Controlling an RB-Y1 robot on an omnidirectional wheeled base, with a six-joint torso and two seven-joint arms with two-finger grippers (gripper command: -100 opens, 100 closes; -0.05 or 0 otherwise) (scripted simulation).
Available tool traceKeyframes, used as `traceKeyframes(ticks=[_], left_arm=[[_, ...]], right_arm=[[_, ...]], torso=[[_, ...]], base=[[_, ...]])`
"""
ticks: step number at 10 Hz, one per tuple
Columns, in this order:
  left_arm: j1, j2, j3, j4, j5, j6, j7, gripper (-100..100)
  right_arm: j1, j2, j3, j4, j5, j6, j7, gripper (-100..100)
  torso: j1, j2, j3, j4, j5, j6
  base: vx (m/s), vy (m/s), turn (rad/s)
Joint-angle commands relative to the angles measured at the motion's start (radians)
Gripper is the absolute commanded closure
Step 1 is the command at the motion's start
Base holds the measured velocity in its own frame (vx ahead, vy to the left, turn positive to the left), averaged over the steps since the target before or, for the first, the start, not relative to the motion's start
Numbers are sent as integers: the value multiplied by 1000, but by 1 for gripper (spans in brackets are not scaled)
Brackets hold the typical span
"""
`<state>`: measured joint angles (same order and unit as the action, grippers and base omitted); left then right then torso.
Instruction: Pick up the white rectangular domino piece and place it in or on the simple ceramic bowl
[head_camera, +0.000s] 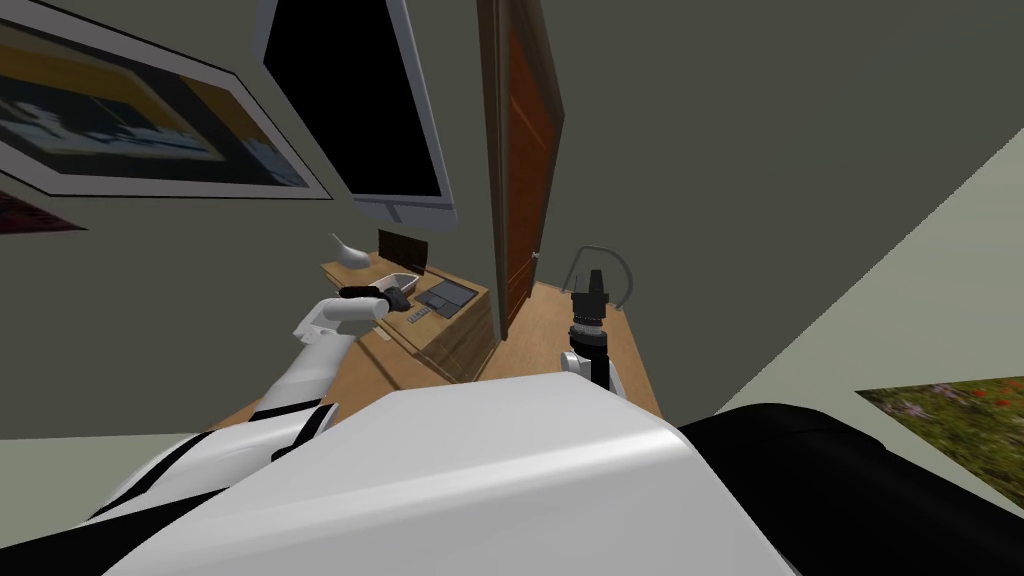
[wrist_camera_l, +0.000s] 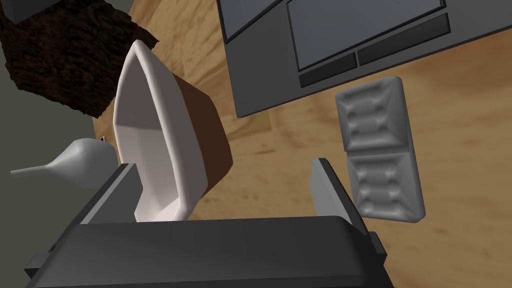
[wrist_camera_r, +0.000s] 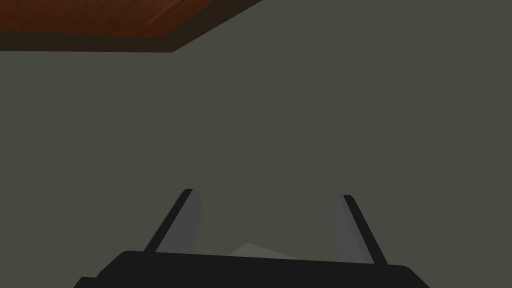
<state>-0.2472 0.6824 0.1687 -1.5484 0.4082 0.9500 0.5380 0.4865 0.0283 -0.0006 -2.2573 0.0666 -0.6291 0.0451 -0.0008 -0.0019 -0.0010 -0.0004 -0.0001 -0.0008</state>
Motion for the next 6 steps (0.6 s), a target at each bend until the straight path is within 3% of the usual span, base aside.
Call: traceKeyframes(ticks=[1,2,3,5,6], left_arm=[[-16,6,0,23,9,50,12,-100],[-16,6,0,23,9,63,12,-100],[-46,20,1,66,28,99,31,-100],[-46,20,1,66,28,131,31,-100],[-75,31,1,108,46,172,49,-100]], right_arm=[[0,0,0,0,0,0,0,0],[0,0,0,0,0,0,0,0],[0,0,0,0,0,0,0,0],[0,0,0,0,0,0,0,0],[0,0,0,0,0,0,0,0]], torso=[[0,0,0,0,0,0],[0,0,0,0,0,0],[0,1,0,0,0,0],[0,0,0,0,0,0],[1,1,0,0,0,0]], base=[[22,-15,-27],[12,-7,2],[22,-14,-37],[19,-7,-14],[21,-10,-44]])
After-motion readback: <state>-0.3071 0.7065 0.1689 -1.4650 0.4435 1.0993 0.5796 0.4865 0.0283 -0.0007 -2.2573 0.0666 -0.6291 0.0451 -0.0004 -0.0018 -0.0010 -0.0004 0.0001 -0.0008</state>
